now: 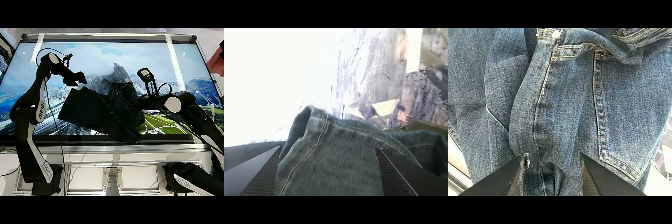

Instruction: Fold the clothes and pants, and hang the long-sleeved shirts on hangers.

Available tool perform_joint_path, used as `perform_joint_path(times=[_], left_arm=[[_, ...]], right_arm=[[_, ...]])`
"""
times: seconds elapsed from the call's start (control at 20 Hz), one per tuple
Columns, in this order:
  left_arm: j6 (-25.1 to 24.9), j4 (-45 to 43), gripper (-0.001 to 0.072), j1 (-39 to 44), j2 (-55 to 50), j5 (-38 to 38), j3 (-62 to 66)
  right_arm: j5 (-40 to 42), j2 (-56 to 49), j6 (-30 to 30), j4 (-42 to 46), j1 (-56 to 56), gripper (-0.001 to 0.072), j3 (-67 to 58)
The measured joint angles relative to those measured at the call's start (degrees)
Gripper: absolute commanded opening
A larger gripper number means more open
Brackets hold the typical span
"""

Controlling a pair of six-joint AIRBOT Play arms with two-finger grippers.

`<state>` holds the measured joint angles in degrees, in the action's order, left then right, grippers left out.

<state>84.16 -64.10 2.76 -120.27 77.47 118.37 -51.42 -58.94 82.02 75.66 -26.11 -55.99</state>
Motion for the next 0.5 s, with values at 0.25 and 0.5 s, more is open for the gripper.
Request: perform_joint_path(times=[0.25,0.5], left_arm=[[-1.7,-0.3,0.0600,1.4,-1.3,0.1,0.1],[-3.1,-0.4,0.0262,2.1,-2.5,1.0,0.1]], right_arm=[[0.1,0.0,0.0,0.1,0.0,0.0394,0.0],[0.2,0.0,0.0,0.2,0.0,0.0395,0.0]])
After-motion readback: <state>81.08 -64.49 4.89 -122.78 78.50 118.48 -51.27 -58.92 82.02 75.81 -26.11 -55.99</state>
